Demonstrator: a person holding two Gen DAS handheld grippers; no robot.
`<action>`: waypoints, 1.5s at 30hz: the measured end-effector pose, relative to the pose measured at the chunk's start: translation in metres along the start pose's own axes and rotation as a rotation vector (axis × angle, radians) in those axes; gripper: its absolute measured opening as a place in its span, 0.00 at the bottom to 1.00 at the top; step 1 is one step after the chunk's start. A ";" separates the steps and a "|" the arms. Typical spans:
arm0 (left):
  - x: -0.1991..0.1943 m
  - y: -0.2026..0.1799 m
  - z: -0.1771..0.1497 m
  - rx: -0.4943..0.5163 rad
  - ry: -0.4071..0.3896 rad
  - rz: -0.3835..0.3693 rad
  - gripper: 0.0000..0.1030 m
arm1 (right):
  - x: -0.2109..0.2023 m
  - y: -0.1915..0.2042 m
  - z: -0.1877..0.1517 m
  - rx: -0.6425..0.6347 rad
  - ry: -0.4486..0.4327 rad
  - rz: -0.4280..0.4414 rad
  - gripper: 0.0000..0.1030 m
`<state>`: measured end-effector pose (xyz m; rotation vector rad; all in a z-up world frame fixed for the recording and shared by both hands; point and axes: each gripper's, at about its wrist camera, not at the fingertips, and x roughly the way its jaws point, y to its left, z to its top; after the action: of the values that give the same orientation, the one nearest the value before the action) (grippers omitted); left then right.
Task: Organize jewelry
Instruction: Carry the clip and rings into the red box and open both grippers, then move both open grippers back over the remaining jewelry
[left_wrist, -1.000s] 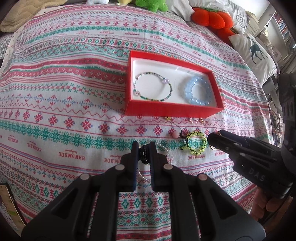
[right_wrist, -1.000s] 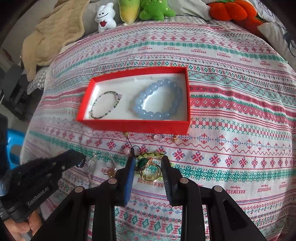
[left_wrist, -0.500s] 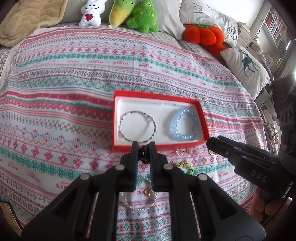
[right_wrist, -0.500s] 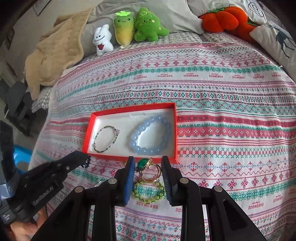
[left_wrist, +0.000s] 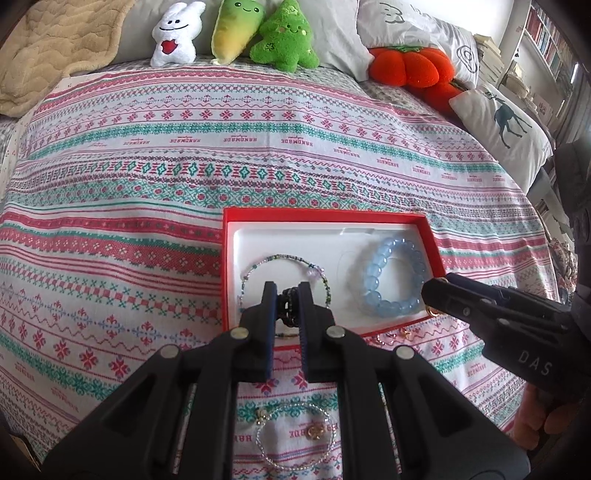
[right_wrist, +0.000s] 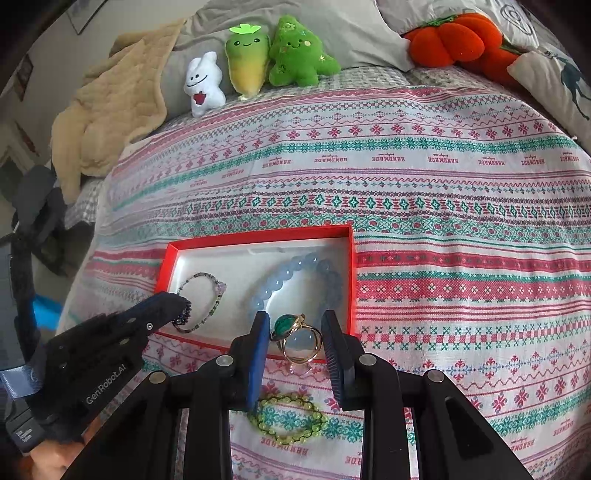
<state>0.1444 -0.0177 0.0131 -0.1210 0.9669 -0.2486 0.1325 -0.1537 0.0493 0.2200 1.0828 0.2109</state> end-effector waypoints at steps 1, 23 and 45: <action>0.002 0.000 0.000 -0.002 0.001 -0.001 0.12 | 0.001 0.000 0.000 -0.002 0.001 0.002 0.29; -0.031 -0.009 -0.011 0.052 -0.013 0.045 0.70 | -0.042 0.003 -0.013 -0.025 -0.040 0.000 0.60; -0.035 -0.006 -0.060 0.058 0.160 0.081 0.80 | -0.049 -0.005 -0.053 -0.003 0.069 -0.060 0.69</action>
<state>0.0746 -0.0136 0.0088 -0.0086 1.1199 -0.2135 0.0633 -0.1681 0.0652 0.1788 1.1562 0.1674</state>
